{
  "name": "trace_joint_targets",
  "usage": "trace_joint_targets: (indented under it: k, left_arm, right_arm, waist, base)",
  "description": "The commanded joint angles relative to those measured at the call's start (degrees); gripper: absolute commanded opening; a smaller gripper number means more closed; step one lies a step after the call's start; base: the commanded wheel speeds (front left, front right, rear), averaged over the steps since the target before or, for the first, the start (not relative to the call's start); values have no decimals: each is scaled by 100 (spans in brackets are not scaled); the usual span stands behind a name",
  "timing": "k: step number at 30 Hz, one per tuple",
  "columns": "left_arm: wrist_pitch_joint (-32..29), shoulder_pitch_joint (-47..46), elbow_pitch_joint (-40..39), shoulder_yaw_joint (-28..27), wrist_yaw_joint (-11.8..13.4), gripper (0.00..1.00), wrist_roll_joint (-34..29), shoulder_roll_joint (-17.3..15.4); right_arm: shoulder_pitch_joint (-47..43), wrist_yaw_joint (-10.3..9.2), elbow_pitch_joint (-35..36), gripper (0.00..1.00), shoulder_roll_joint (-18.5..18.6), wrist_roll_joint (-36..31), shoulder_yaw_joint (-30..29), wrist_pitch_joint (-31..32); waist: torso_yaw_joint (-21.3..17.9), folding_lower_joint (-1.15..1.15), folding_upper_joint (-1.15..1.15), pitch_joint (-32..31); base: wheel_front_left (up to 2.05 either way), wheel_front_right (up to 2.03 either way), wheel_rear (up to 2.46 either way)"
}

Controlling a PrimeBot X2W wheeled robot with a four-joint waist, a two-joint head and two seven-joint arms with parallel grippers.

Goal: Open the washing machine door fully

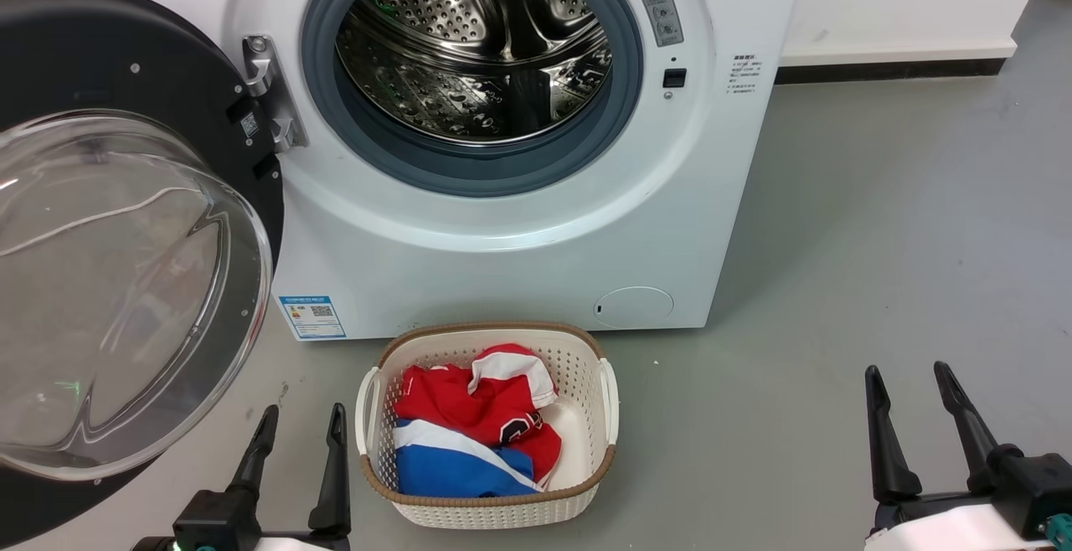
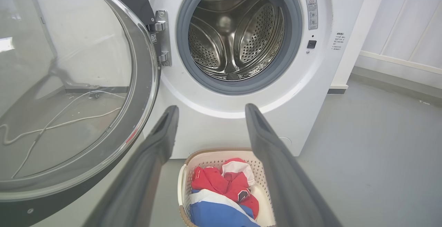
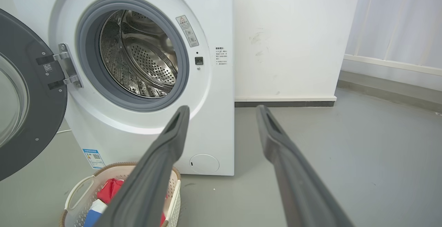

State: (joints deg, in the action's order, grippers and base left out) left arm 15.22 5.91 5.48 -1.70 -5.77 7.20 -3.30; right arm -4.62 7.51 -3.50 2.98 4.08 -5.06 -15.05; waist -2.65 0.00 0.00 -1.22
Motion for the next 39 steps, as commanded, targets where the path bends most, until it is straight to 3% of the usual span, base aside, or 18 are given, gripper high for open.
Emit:
trace_joint_targets:
  k: [1,15,29,30,33,39]
  left_arm:
    - [-13,60,-23,-8,26,100,-33,9]
    - [-13,44,-75,47,48,100,-115,42]
    - [-13,35,-13,115,245,100,25,44]
    - [2,33,10,118,230,0,11,37]
    - [-14,70,168,114,224,0,47,43]
    - [-219,-69,257,38,191,0,752,43]
  right_arm:
    - [-26,-4,14,100,-17,15,3,-17]
    - [34,-4,-9,100,-18,91,-16,-18]
    - [29,-4,-9,100,-18,102,-28,-18]
    - [-4,0,-31,0,-1,88,-18,1]
    - [-36,0,-186,0,-6,125,-13,33]
    - [75,0,-272,0,-6,857,-35,221]
  waist:
    - [-14,0,0,7]
    - [7,0,0,-2]
    - [92,0,0,-9]
    - [92,0,0,-9]
    - [94,0,0,-8]
    - [102,0,0,-2]
  base:
    - [0,0,0]
    - [0,0,0]
    - [0,0,0]
    - [0,0,0]
    - [0,0,0]
    - [0,0,0]
